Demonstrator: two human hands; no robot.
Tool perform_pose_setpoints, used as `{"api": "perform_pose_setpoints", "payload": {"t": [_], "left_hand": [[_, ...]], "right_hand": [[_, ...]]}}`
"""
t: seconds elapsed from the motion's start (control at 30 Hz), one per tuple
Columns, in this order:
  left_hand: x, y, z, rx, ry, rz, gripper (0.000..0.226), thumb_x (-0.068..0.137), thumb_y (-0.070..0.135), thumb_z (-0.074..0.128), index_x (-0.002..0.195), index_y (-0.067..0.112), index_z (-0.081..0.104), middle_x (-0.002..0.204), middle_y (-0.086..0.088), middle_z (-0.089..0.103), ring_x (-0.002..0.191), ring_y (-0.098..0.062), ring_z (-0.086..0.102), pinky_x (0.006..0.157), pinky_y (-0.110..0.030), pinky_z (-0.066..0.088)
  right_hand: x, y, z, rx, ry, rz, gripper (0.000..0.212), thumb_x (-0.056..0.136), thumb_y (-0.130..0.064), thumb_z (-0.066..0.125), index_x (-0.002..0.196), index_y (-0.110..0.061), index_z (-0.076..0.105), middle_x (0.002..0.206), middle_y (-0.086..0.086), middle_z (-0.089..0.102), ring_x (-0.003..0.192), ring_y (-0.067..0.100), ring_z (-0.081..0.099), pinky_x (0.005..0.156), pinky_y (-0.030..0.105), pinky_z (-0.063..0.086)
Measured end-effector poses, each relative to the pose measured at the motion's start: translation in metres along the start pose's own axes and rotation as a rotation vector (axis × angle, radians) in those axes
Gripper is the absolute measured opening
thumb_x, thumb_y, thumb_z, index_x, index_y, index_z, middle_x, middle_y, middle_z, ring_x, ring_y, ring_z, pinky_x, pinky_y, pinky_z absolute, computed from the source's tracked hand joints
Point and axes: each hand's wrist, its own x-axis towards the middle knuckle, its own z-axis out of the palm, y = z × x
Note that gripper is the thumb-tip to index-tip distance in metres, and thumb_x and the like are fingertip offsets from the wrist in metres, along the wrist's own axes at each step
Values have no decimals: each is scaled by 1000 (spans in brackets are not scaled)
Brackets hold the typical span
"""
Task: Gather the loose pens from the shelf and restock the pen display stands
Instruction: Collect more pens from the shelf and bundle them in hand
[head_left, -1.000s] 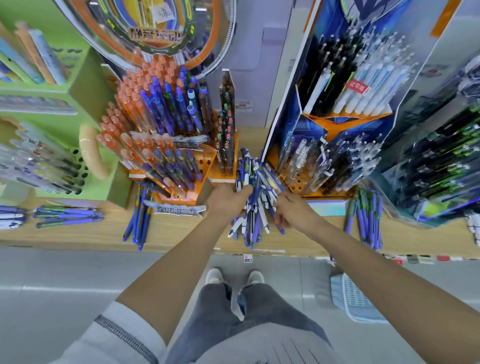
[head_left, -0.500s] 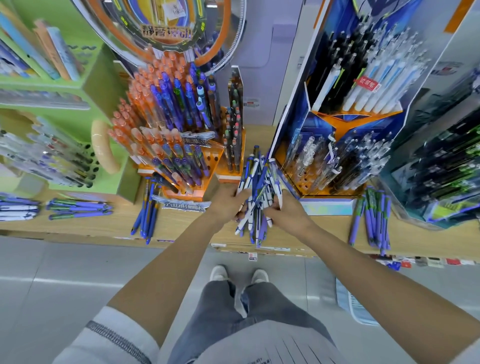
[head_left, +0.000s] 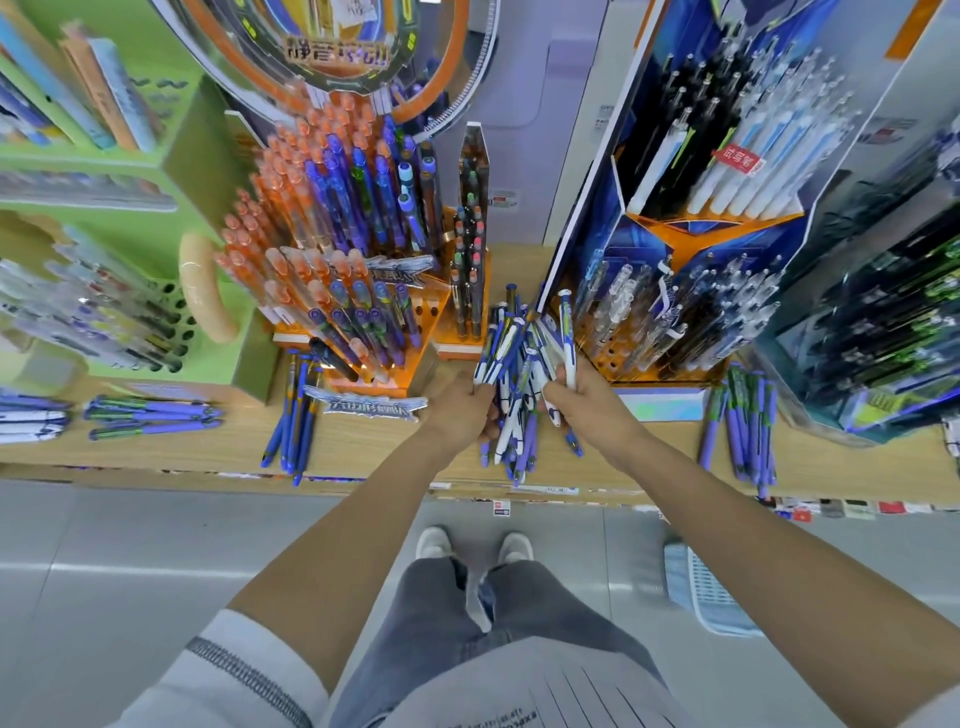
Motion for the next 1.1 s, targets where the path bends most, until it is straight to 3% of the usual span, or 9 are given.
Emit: {"api": "perform_pose_setpoints", "payload": {"t": [0.1, 0.2, 0.37, 0.5, 0.57, 0.67, 0.8, 0.97, 1.1], "left_hand": [[3, -7, 3, 35, 54, -15, 18, 97, 16, 41, 80, 11, 41, 62, -5, 43, 51, -21, 42, 54, -31, 34], [2, -12, 6, 273, 87, 45, 17, 92, 30, 57, 87, 14, 54, 71, 0, 55, 68, -20, 51, 67, -29, 39], [1, -13, 14, 534, 233, 130, 32, 75, 41, 77, 84, 12, 69, 80, -3, 70, 75, -22, 65, 64, -29, 49], [0, -10, 13, 548, 246, 48, 32, 70, 44, 80, 75, 15, 68, 73, -2, 67, 69, -21, 63, 57, -26, 44], [-1, -9, 15, 534, 232, 3, 39, 66, 48, 81, 77, 13, 69, 70, -1, 67, 68, -19, 63, 55, -25, 43], [-5, -6, 21, 551, 232, -33, 37, 64, 45, 82, 73, 13, 65, 63, 1, 61, 63, -18, 60, 49, -24, 39], [-7, -11, 19, 432, 241, -63, 29, 71, 36, 79, 73, 11, 64, 56, 1, 54, 55, -15, 54, 46, -24, 35], [-13, -11, 15, 161, 162, -69, 23, 72, 32, 74, 67, 12, 65, 55, -1, 54, 53, -17, 49, 51, -26, 42], [-22, -2, 16, -109, 72, -87, 25, 90, 21, 58, 66, 15, 55, 46, 5, 49, 43, -10, 43, 50, -22, 38]], "right_hand": [[-3, 9, -4, -22, 20, 25, 9, 96, -9, 42, 87, -10, 40, 72, 14, 53, 65, 26, 36, 60, 41, 33], [-4, 13, -2, 4, 11, 39, 10, 98, -10, 44, 89, -10, 40, 67, 7, 53, 57, 23, 41, 56, 35, 35], [-4, 12, 5, -75, -17, -19, 28, 102, -16, 46, 75, -8, 41, 66, 7, 57, 38, 3, 45, 43, 19, 38], [-3, 18, 3, -84, -23, -15, 25, 104, -16, 42, 86, -3, 53, 66, 5, 60, 38, 0, 45, 44, 13, 36], [0, 23, 1, -104, -15, -25, 29, 104, -16, 40, 95, 2, 61, 66, 2, 58, 47, -1, 51, 51, 12, 37], [4, 30, 2, -59, 4, -16, 23, 104, -15, 40, 109, 1, 56, 84, -3, 65, 75, 6, 63, 61, 9, 42], [4, 33, 4, -20, -8, -51, 25, 103, -11, 40, 116, 4, 55, 88, -3, 67, 72, -3, 63, 67, 7, 46], [3, 28, 2, 94, -54, -49, 22, 104, -10, 36, 122, 3, 42, 94, 2, 68, 88, 15, 70, 64, 14, 52], [4, 26, -1, 85, -49, -18, 30, 105, -10, 34, 133, 0, 35, 93, 9, 66, 65, 13, 64, 55, 15, 50]]}}
